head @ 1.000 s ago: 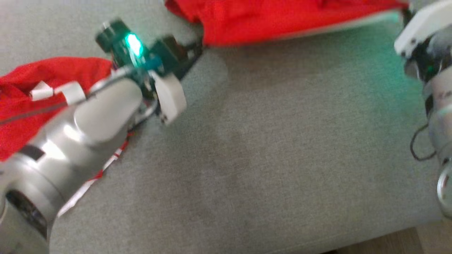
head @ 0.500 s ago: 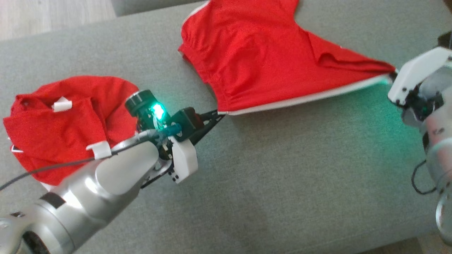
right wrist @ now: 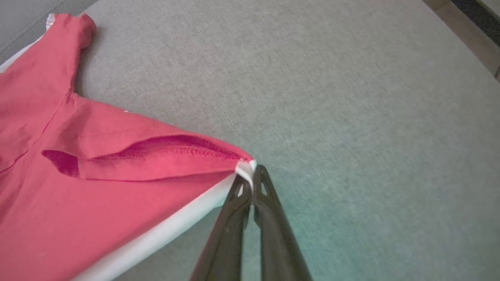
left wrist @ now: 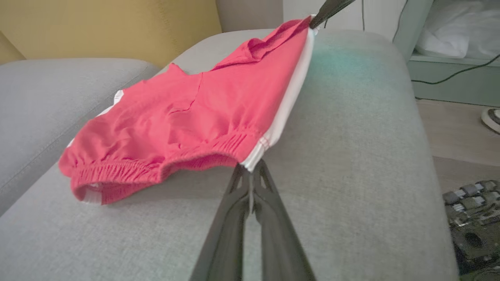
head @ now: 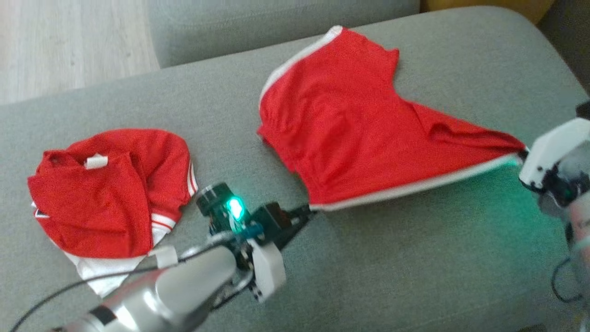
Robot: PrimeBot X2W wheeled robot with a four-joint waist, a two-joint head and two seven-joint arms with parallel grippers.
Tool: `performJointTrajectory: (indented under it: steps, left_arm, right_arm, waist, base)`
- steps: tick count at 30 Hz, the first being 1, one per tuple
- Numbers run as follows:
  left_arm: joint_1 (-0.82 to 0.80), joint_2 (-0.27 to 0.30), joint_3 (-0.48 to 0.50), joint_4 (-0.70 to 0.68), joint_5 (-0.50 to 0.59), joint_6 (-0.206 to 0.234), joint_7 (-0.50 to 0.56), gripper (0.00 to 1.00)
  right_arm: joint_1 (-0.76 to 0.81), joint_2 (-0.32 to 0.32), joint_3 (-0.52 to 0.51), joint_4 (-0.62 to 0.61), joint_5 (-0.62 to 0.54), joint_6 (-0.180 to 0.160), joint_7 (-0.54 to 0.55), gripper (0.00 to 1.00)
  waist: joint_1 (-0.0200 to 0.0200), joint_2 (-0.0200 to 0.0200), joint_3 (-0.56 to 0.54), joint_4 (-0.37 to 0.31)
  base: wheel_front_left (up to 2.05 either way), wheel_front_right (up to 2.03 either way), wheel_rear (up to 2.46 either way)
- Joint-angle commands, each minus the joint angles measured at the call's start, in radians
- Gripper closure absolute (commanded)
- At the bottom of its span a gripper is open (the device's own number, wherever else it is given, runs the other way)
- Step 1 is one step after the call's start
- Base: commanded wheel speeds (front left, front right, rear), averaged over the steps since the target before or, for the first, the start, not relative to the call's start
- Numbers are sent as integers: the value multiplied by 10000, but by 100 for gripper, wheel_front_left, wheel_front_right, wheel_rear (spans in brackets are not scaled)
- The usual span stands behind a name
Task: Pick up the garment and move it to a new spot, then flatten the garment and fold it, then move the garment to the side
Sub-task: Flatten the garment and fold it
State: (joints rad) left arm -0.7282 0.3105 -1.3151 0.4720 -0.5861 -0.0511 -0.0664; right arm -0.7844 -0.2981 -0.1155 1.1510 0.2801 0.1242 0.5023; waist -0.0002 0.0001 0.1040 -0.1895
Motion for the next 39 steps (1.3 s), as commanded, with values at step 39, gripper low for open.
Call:
performJointTrajectory:
  steps: [39]
  left_arm:
    - [-2117, 226, 1691, -758, 4, 997, 218, 100]
  right_arm:
    - [-1673, 2186, -3733, -6693, -1831, 65, 2817, 100]
  waist:
    - [2, -1, 1798, 1066]
  base:
    - [0, 0, 0]
